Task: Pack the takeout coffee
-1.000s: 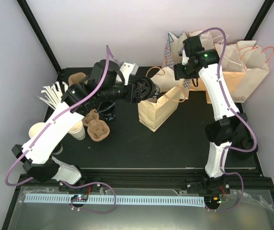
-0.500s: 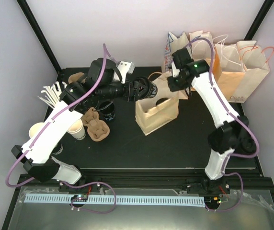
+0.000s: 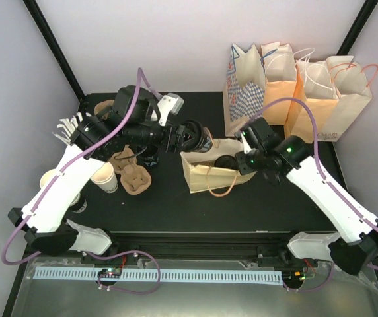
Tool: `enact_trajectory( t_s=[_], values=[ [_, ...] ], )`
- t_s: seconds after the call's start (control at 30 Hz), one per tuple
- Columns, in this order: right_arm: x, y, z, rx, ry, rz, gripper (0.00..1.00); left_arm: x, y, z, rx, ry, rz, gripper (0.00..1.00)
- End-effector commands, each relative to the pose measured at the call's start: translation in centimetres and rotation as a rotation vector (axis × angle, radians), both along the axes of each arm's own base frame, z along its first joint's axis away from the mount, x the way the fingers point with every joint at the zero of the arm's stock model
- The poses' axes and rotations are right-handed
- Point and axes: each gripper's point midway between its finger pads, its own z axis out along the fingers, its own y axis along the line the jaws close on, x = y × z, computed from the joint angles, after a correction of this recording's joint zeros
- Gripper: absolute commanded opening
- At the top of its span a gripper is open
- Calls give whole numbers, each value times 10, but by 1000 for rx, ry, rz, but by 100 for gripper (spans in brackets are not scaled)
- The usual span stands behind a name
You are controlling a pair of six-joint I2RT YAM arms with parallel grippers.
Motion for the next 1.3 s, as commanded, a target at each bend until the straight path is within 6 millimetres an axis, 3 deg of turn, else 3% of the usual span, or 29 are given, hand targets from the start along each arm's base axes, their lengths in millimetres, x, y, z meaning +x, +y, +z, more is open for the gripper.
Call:
enact_trajectory(
  t_s=[0.0,0.07,0.17,0.33,0.47,0.6,0.7,0.8,0.97,1.1,1.27],
  values=[
    [-21,-8,-9,52,24,-75,28,-35,9,0,-15,41,-92,53],
    [-28,-9,-1,87,16,-89,29,-40,10,-2,-16,58,-100,54],
    [-28,-13,12,95,-2,-110,45,-43,7,5,-40,70,-118,53],
    [-14,-12,32,56,-41,-113,47,-50,2,15,-67,73,-166,53],
    [-6,-5,35,34,-34,-91,43,-49,9,8,-24,76,-146,53],
    [-3,-6,30,-23,-9,-77,42,-40,18,7,22,61,-82,54],
    [-9,-16,15,-94,36,-83,45,-35,26,11,49,42,-33,53],
    [-20,-21,8,-86,62,-88,46,-34,29,17,48,17,-16,53],
    [-45,-21,0,-3,89,-94,51,-32,25,10,89,12,-23,49],
    [-71,-12,-19,26,155,-80,50,-42,14,8,92,12,-80,50],
    [-90,-5,-32,65,189,-89,48,-72,6,-11,136,60,-167,49]
  ],
)
